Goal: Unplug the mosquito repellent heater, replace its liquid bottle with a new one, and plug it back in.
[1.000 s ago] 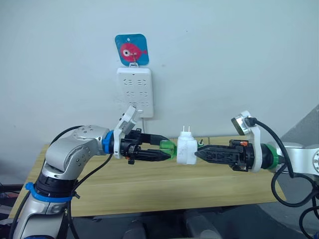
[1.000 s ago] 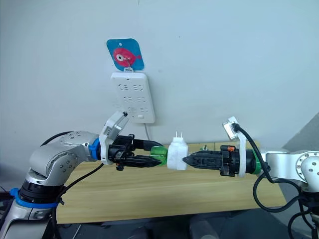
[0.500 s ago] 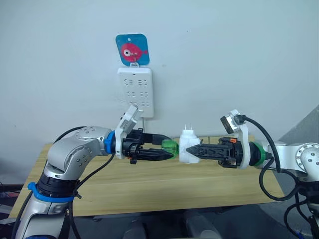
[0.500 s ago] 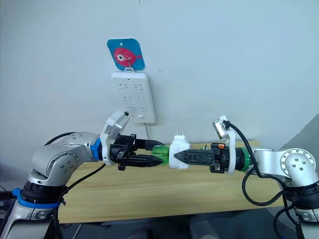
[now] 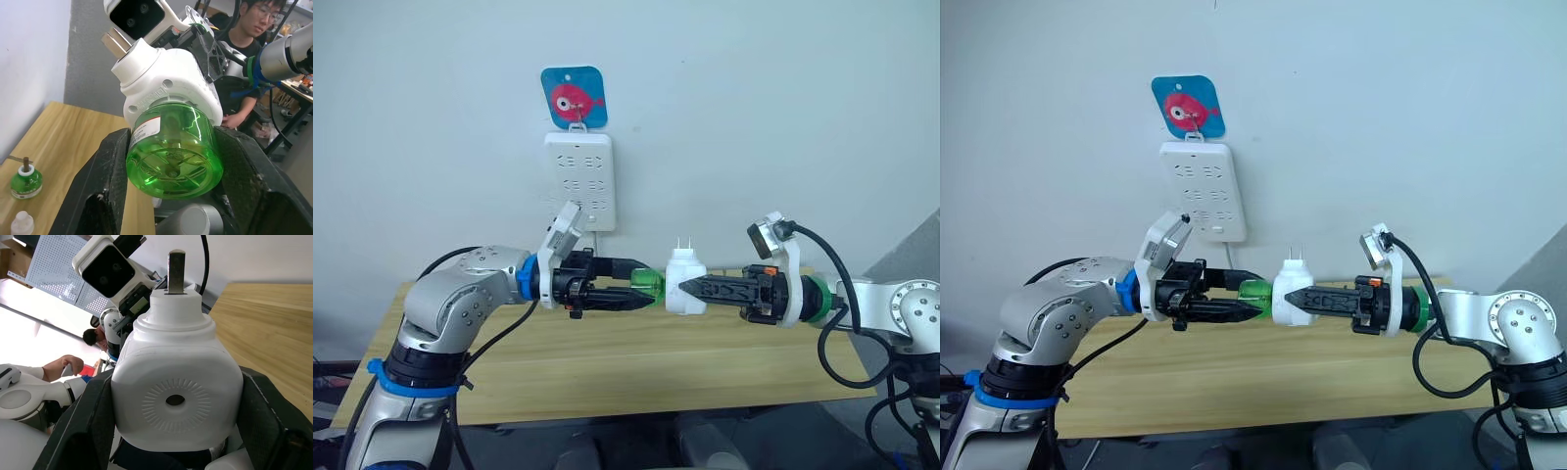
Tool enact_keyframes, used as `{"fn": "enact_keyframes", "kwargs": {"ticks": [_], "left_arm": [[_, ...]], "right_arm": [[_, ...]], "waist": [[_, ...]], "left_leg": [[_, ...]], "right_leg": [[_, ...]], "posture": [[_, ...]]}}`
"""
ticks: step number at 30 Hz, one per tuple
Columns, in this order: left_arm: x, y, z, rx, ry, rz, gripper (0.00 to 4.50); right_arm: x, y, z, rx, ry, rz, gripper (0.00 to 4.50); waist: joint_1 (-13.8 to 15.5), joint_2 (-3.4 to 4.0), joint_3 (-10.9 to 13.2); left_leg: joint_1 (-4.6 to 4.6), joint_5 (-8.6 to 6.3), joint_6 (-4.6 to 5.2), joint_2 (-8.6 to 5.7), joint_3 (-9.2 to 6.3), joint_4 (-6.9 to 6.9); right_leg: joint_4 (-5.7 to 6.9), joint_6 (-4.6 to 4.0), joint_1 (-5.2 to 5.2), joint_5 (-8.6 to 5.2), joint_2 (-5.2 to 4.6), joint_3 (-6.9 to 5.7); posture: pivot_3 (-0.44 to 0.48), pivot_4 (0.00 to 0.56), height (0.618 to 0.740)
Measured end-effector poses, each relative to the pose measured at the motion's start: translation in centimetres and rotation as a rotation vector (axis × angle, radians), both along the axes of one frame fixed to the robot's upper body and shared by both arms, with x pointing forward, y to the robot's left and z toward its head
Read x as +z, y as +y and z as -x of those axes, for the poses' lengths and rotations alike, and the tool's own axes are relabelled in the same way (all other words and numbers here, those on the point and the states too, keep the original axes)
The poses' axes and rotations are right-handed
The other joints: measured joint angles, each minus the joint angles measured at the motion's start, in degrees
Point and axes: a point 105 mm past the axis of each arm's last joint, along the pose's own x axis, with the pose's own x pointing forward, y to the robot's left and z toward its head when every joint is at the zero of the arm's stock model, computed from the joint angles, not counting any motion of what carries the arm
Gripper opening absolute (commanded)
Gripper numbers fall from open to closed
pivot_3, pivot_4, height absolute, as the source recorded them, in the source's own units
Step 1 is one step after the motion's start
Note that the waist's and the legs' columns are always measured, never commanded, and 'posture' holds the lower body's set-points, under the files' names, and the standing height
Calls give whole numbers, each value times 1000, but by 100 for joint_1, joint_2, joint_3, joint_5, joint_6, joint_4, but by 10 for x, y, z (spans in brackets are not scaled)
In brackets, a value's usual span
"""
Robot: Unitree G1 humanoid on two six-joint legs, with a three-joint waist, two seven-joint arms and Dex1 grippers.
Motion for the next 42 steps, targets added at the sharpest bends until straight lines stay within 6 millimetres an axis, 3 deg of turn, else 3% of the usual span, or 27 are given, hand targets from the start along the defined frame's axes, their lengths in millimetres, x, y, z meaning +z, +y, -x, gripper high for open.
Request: {"fn": "enact_keyframes", "kwargs": {"ticks": [3, 4, 25, 28, 32, 42], "left_arm": [[2, -3, -4, 18, -56, -11, 4048], [2, -3, -5, 24, -73, -18, 4093], [0, 0, 3, 11, -139, -47, 4093], [0, 0, 3, 7, -140, -43, 3507], [1, -2, 6, -22, -136, -30, 2333], [-3, -4, 8, -28, -123, -21, 2278]], "right_arm": [[0, 3, 0, 4, 3, -19, 2949], [0, 3, 0, 5, 4, -22, 2949], [0, 0, 3, 25, 14, -35, 2949], [0, 0, 3, 24, 14, -36, 2949], [1, -1, 2, 15, 11, -41, 2949], [-1, -3, 3, 15, 20, -32, 2949]], "waist": [[-1, 0, 0], [-2, 0, 0], [6, 0, 0], [6, 0, 0], [6, 0, 0], [6, 0, 0]], "left_leg": [[0, 0, 0, 0, 0, 0], [0, 0, 0, 0, 1, -1], [0, 0, 0, 0, 0, -1], [0, 0, 0, 0, 1, -1], [0, 0, 0, 0, 1, -1], [0, 0, 0, 0, 1, -2]], "right_leg": [[0, 0, 0, 0, 0, 1], [0, 0, 0, 0, 0, 2], [0, 0, -1, 0, 0, 1], [0, 0, -1, 0, 0, 1], [0, 0, -1, 0, 0, 1], [0, 0, -1, 0, 0, 1]], "posture": [[-148, 61, 735], [-148, 61, 735], [-144, 64, 735], [-144, 66, 735], [-144, 67, 735], [-142, 68, 735]]}}
